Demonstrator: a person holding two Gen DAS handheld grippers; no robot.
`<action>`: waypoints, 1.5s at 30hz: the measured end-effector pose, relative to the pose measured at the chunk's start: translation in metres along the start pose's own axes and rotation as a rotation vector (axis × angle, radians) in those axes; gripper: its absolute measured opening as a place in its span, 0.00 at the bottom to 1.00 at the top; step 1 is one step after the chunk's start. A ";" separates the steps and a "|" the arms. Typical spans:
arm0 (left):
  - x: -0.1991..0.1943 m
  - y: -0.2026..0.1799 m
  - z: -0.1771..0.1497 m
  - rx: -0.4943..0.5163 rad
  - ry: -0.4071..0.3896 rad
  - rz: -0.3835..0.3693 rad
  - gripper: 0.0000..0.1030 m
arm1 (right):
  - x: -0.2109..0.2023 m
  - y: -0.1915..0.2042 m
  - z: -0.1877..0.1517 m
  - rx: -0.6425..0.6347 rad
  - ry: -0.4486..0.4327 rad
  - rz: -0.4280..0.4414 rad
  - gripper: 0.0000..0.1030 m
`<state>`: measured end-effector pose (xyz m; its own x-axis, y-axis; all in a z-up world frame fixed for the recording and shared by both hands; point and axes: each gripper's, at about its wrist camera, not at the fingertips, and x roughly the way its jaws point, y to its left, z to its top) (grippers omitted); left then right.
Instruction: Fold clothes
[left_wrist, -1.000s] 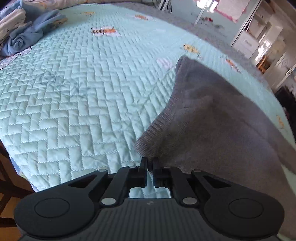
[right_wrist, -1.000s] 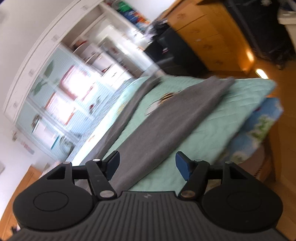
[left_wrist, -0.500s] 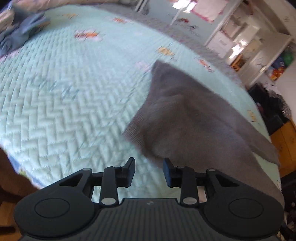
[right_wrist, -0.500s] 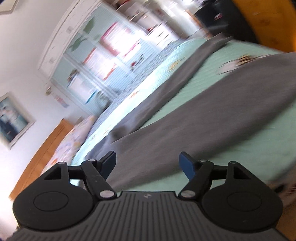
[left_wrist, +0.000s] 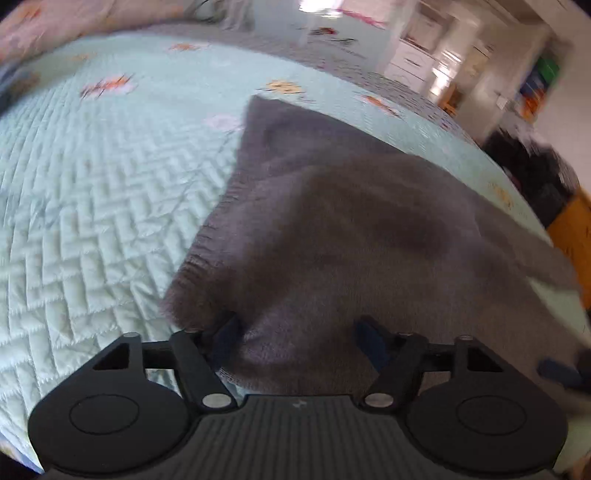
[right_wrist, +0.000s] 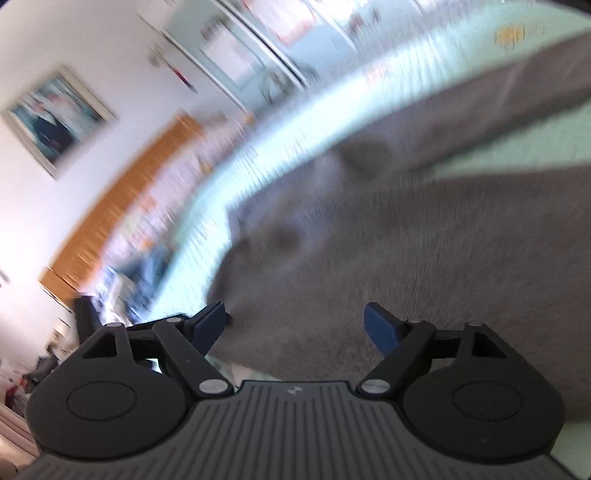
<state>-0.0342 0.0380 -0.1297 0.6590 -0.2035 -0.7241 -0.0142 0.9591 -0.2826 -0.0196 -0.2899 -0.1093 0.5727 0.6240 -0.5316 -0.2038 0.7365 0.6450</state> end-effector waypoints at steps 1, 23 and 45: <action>-0.004 -0.002 0.000 0.018 0.011 -0.031 0.79 | 0.010 0.002 0.002 0.002 0.034 -0.037 0.80; -0.012 0.091 0.026 -0.198 -0.272 0.183 0.81 | 0.245 0.217 0.066 -0.839 0.040 -0.424 0.85; 0.016 0.077 0.025 -0.011 -0.247 -0.113 0.88 | 0.203 0.070 0.062 -0.563 -0.019 -0.389 0.99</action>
